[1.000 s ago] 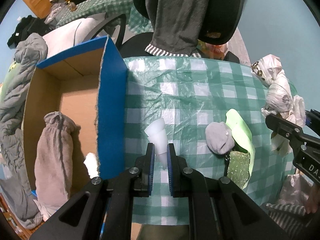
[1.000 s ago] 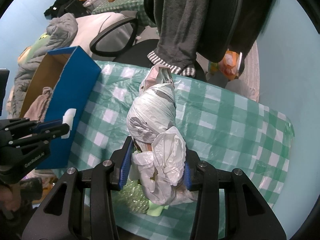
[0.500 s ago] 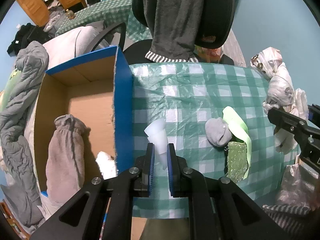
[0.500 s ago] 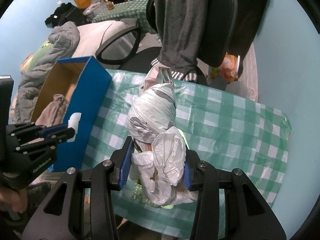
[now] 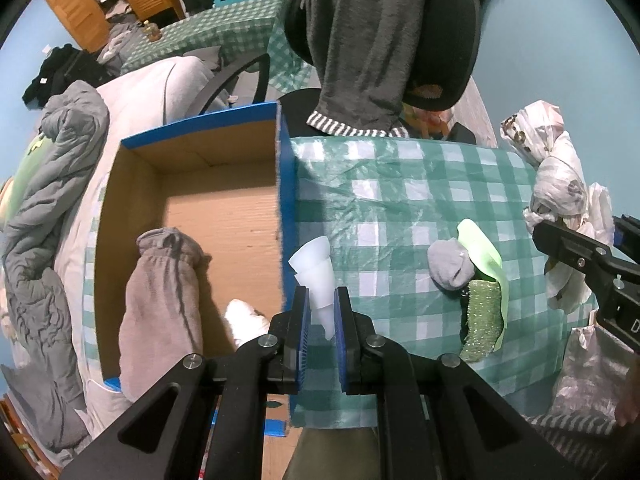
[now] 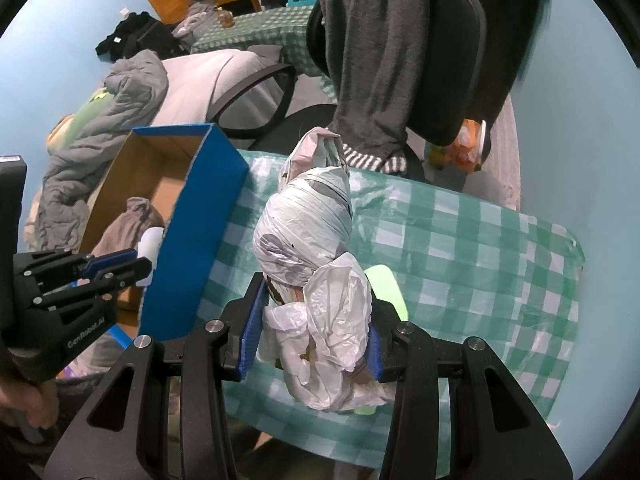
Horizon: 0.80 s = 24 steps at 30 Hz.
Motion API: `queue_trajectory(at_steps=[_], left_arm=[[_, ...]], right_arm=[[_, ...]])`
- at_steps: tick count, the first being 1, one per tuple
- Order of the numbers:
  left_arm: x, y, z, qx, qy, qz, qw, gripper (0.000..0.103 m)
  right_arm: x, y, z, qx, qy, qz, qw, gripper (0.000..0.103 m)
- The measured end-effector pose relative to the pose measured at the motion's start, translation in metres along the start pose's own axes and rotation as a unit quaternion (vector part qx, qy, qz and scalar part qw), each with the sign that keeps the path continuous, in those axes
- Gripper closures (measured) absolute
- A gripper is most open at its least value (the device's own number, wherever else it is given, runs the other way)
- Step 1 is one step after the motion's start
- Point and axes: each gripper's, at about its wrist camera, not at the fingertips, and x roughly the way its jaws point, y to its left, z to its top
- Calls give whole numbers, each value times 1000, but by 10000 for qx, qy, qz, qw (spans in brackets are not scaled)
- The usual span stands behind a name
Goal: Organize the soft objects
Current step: 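Carry the plastic bag with the right tool while the left tool carries the cone over the box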
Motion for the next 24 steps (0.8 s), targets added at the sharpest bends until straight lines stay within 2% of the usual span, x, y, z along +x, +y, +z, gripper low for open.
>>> queue_trajectory(at_steps=[24], left_arm=[[-6, 87, -6, -455, -13, 111, 9989, 91]], right_arm=[[12, 77, 38, -432, -178, 348, 9983, 61]])
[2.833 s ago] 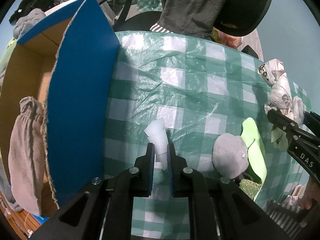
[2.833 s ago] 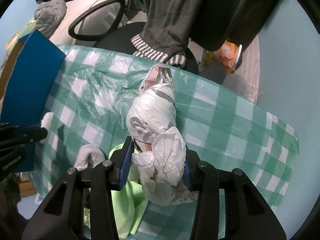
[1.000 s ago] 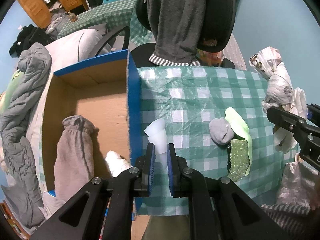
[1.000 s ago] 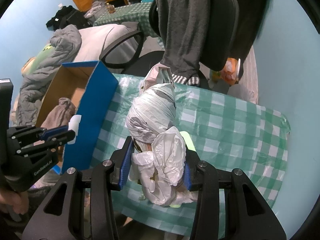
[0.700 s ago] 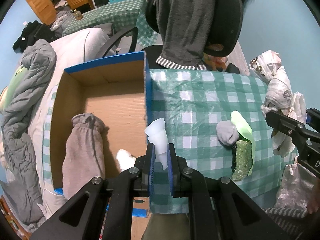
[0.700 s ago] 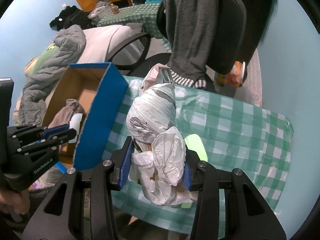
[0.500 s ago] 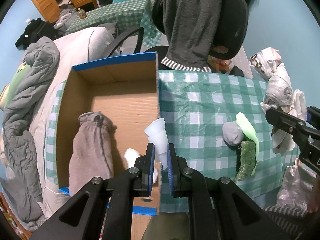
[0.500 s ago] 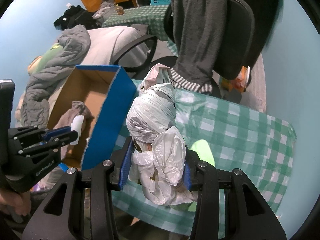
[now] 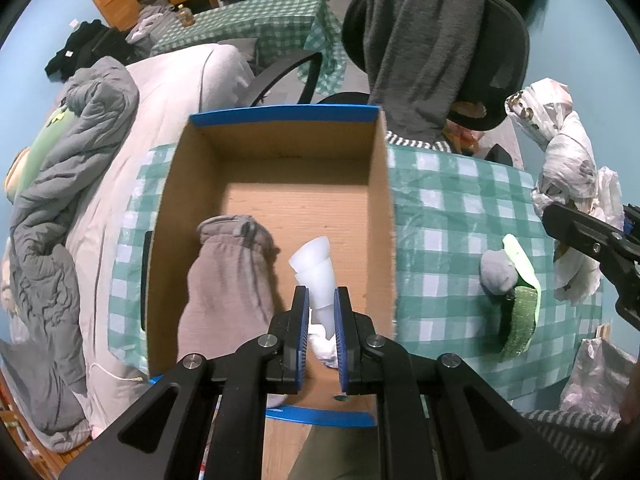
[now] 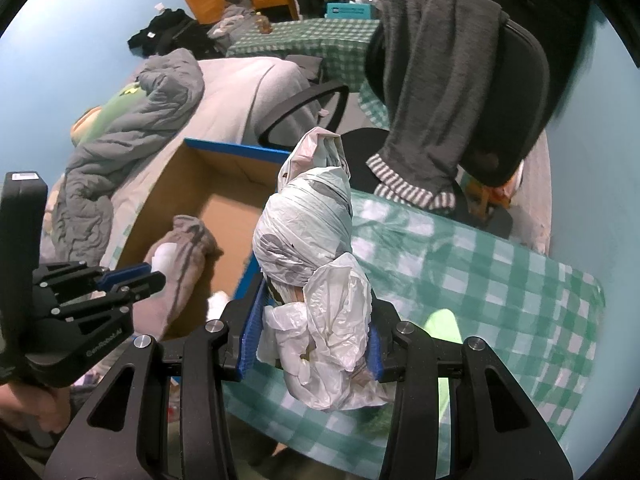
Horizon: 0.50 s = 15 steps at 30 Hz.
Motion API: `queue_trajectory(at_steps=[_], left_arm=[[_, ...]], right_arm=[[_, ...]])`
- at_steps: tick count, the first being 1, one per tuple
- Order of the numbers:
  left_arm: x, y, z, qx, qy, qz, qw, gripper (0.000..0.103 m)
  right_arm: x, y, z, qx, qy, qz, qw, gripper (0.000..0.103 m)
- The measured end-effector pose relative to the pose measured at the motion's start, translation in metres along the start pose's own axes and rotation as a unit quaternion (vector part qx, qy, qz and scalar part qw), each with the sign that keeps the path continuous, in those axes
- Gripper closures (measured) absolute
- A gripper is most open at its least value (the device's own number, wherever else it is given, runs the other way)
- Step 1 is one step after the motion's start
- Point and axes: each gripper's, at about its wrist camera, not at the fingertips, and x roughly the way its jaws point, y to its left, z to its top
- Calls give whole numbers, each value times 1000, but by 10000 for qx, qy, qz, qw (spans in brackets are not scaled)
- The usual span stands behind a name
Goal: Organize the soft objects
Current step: 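Carry the plastic bag with the right tool while the left tool carries the cone over the box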
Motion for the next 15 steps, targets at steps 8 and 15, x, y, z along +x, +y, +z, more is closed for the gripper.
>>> queue_trajectory(at_steps=[8, 15], left_arm=[[1, 27, 6, -107, -34, 38, 9999, 91], [4, 52, 13, -186, -47, 77, 9998, 91]], right_arm=[[16, 30, 11, -185, 33, 124, 9997, 61], [33, 54, 18, -257, 80, 205, 9994, 61]])
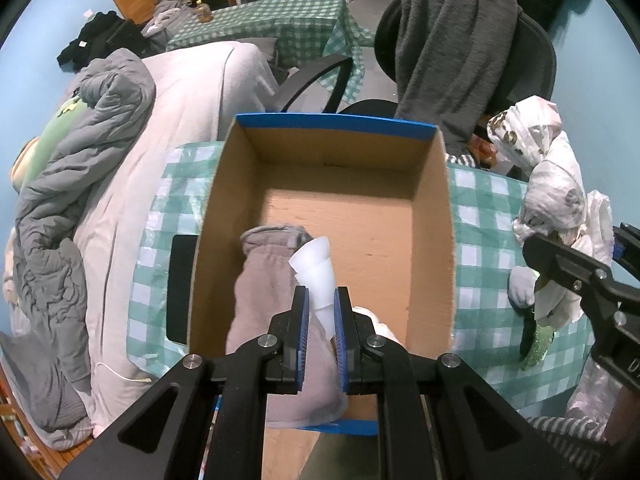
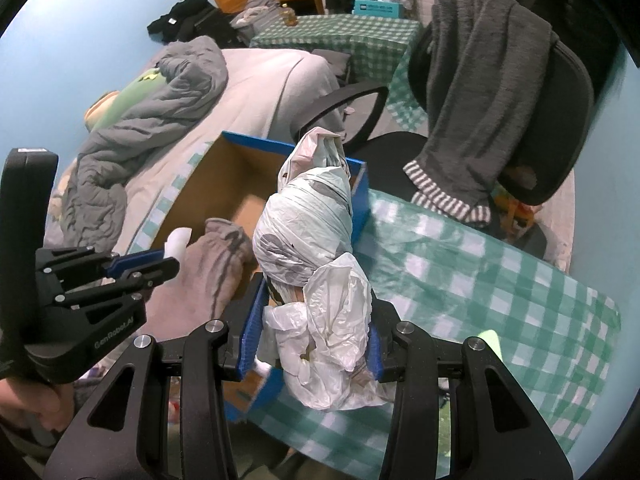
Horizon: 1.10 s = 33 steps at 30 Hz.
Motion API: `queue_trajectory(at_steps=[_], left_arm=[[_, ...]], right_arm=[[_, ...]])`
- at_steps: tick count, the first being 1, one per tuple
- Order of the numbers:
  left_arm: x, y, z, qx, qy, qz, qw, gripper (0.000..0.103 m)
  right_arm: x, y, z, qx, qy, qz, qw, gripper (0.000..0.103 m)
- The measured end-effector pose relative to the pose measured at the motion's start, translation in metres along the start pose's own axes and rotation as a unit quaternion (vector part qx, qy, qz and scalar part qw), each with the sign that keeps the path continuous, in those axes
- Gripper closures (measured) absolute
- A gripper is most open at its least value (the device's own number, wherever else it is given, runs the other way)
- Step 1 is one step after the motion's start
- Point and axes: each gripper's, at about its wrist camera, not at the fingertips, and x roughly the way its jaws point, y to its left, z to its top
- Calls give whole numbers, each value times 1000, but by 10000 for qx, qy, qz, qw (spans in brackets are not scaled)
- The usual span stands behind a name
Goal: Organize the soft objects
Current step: 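Carry the plastic bag with the right tool while the left tool carries the cone over the box, then open both tools to drop the plastic bag and white cone into the box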
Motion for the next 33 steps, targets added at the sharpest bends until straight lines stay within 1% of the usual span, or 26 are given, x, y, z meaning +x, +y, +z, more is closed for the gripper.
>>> queue_trajectory(at_steps=[12, 19, 27, 33], left_arm=[[7, 29, 9, -49, -26, 30, 10000, 91], [15, 41, 13, -64, 22, 34, 10000, 91], [24, 45, 17, -59, 118, 8, 9999, 90], [31, 42, 18, 1, 212, 24, 9998, 88]], right_arm=[[21, 29, 17, -84, 81, 72, 9999, 61], [36, 43, 24, -106, 166, 105, 9998, 61], [51, 53, 30, -77, 299, 122, 9994, 61], [57, 54, 33, -42, 353, 93, 9993, 61]])
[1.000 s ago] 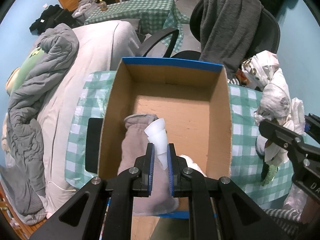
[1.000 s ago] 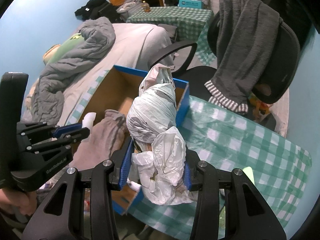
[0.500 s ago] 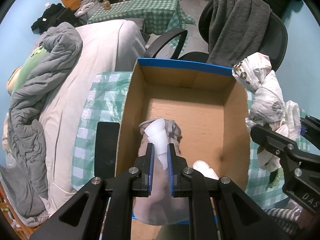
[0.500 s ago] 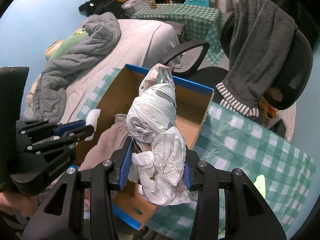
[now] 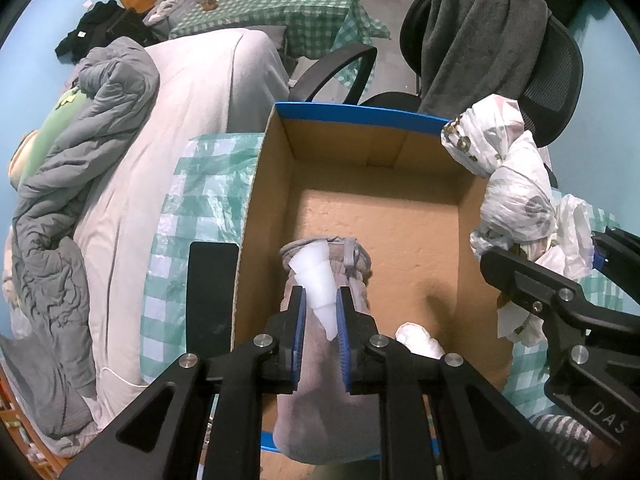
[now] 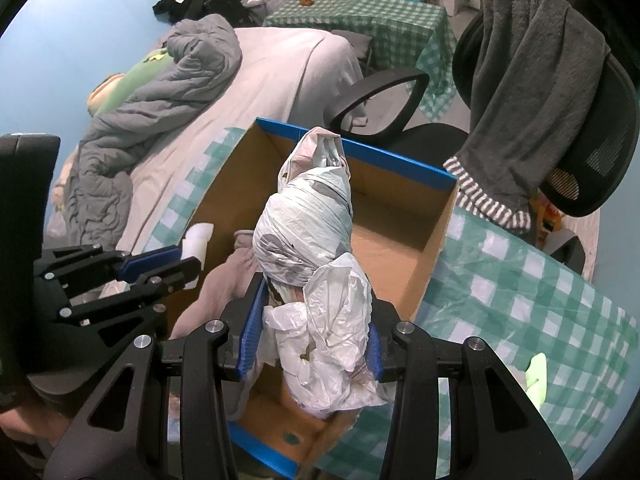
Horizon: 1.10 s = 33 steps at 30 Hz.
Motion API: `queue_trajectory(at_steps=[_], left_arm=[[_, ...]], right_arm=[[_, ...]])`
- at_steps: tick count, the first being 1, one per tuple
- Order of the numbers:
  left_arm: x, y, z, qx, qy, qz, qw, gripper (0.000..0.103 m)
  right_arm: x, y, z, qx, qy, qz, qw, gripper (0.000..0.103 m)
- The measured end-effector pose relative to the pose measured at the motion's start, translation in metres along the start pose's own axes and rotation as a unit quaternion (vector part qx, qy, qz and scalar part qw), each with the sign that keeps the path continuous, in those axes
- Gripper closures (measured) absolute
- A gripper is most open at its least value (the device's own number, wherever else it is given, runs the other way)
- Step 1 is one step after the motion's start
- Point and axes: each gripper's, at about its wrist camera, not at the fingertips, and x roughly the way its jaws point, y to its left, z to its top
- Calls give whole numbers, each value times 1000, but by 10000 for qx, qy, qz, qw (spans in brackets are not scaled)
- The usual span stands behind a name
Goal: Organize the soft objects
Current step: 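Open both tools to drop the plastic bag and white cone into the box, then withdraw both tools from the box toward the grey sock and green cloth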
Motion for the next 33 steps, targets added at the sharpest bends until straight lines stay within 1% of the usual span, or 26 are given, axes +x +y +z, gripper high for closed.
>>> queue_trajectory(at_steps=[2, 3, 4, 6, 9, 12, 14, 23, 26, 28, 29, 33], left_arm=[[1, 0, 1, 1, 42, -2, 10000, 87], [2, 0, 1, -1, 68, 4, 10000, 83], [2, 0, 2, 0, 72, 18, 10000, 74], [1, 0, 2, 3, 20, 63, 10000, 66], [-2, 0, 2, 20, -20, 82, 10000, 64], [-3, -1, 3, 40, -17, 114, 9999, 59], [-3, -2, 3, 46, -13, 123, 9999, 58], [-10, -4, 2, 50, -46, 107, 9999, 55], [-15, -6, 0, 71, -80, 110, 9999, 55], [-18, -8, -1, 72, -84, 104, 9999, 53], [-18, -10, -1, 71, -82, 103, 9999, 50], [-21, -15, -3, 78, -69, 82, 9999, 50]], right_arm=[[0, 1, 1, -7, 16, -1, 10000, 59], [1, 1, 2, -16, 44, -9, 10000, 58], [2, 2, 3, -14, 55, -37, 10000, 56], [2, 2, 2, -4, 64, -87, 9999, 56], [3, 4, 2, 4, 64, -156, 9999, 53], [2, 4, 2, 9, 43, -185, 9998, 44], [2, 4, 2, 16, 31, -209, 9998, 41], [-10, -5, 2, 124, -25, -268, 9996, 39], [-16, -9, 0, 150, -56, -310, 9994, 35], [-20, -11, -2, 161, -81, -330, 9993, 32], [-22, -12, -3, 170, -89, -352, 9992, 31], [-29, -18, -7, 233, -96, -402, 9989, 30]])
